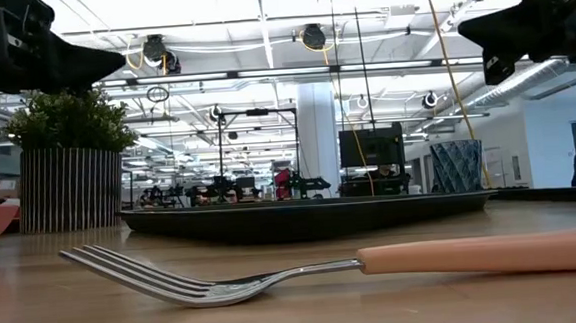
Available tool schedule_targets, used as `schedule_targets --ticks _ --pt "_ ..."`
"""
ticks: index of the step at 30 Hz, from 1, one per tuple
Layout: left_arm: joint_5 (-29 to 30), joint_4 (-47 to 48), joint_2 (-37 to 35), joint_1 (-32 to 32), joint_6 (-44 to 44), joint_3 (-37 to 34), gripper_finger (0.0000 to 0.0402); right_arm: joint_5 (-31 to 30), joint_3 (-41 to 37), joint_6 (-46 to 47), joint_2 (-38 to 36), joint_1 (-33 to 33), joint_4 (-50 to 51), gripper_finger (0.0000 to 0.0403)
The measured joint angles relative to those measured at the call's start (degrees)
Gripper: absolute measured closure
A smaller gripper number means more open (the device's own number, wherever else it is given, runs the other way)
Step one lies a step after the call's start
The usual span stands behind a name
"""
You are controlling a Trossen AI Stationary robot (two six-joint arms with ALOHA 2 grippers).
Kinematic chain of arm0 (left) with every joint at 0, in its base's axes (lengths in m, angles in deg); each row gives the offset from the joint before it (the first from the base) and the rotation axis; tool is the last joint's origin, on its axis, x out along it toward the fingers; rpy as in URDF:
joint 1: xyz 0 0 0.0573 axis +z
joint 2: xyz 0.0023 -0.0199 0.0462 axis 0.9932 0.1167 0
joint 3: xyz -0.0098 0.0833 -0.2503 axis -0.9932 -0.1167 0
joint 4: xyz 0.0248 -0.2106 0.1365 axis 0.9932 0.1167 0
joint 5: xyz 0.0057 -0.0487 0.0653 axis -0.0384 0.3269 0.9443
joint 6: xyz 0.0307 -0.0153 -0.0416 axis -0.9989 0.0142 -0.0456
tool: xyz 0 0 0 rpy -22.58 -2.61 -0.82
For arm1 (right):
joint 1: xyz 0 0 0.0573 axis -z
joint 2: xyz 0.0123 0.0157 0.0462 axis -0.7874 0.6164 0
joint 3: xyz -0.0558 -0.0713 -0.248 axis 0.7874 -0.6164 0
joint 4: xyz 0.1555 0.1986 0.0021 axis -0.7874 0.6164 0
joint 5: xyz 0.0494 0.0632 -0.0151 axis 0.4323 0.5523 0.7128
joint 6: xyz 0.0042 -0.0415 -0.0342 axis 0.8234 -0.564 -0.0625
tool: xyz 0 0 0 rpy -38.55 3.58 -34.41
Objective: Pick and place plate/cup/fork/spoon on tray
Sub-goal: Put the orange plate on the black serving tray
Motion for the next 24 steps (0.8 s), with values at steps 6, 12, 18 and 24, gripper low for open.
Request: schedule_targets --ticks 6,12,18,24 --pt "3.29 -4.50 5.92 0.00 3.46 3.06 0.0360 -3.77 0.00 -3.96 0.68 0.02 -6.25 0.0403" --pt "6.64 9.44 19.09 0.00 3.84 16.81 0.0360 -10.91 3.78 -2.50 1.08 0.06 1.91 0.0403" --pt "7.70 20.20 38.00 0.00 -4.02 29.80 0.0360 -15.11 10.83 -2.25 5.47 0.07 13.80 0.0403" --pt "7.99 25.73 52.33 -0.11 -10.30 40.18 0.0360 -14.80 16.17 0.69 11.24 0.07 19.29 0.0403"
